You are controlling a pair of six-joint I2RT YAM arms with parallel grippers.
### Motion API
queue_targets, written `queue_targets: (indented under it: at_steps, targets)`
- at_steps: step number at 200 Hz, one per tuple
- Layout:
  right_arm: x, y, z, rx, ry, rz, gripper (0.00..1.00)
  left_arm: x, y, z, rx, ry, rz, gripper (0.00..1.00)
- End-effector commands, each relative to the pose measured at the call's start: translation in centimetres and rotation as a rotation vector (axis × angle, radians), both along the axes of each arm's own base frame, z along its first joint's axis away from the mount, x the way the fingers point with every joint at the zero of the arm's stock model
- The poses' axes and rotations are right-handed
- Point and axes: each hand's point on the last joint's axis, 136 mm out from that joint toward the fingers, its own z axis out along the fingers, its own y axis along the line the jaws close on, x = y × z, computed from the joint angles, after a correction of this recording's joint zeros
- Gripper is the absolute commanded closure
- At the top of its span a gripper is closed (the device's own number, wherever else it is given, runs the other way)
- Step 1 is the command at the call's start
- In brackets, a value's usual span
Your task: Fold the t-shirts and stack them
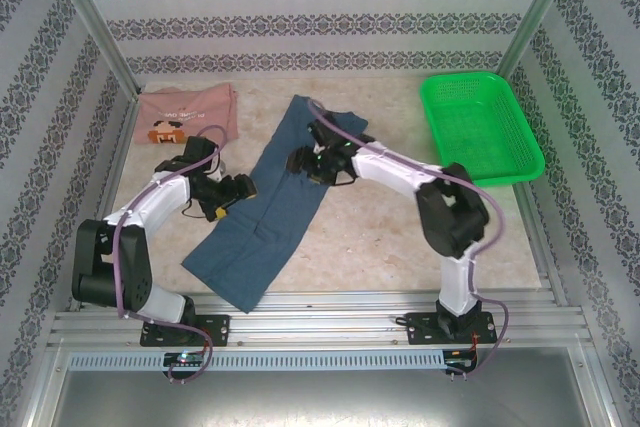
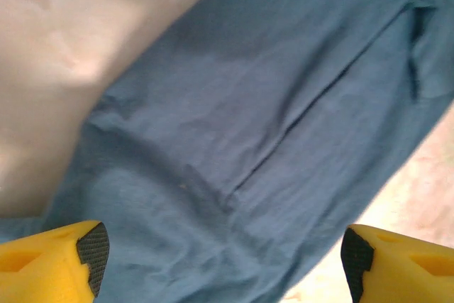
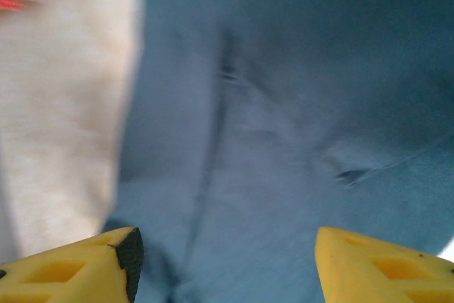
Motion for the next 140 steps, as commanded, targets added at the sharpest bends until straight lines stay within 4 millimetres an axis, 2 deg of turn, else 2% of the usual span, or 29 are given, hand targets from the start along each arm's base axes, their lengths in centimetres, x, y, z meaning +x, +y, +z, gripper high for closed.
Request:
queue_targets:
  at_steps: [1, 26, 50, 70, 94, 113, 140]
  targets:
    - [1.6, -1.4, -2.8, -0.07, 0.018, -0.119, 0.37, -0.5, 1.3, 0.5, 0.067, -0.024, -0.037, 0.14]
    - [2.5, -4.8, -5.9, -0.185, 0.069, -0.21, 0.38, -1.0, 0.9, 1.4, 0.03, -0.061, -0.029, 0.14]
    - [4.2, -6.6, -7.2, -0.256, 0.108, -0.24, 0.38, -2.7, 0.4, 1.6, 0.0, -0.061, -0.033, 0.13]
    - [5.9, -8.0, -7.6, -0.285, 0.126, -0.268, 0.36, -4.6, 0.1, 0.9, -0.022, -0.04, -0.033, 0.11]
    - [9.1, -10.3, -7.6, -0.3, 0.12, -0.306, 0.36, -6.5, -0.6, -0.4, -0.063, 0.0, -0.012, 0.11]
    - [11.9, -11.9, -7.7, -0.306, 0.118, -0.325, 0.35, -7.1, -0.9, -1.1, -0.073, 0.015, -0.004, 0.11]
    - [17.2, -11.9, -6.1, -0.237, 0.047, -0.273, 0.33, -6.8, -2.4, -1.8, -0.112, 0.039, -0.033, 0.11]
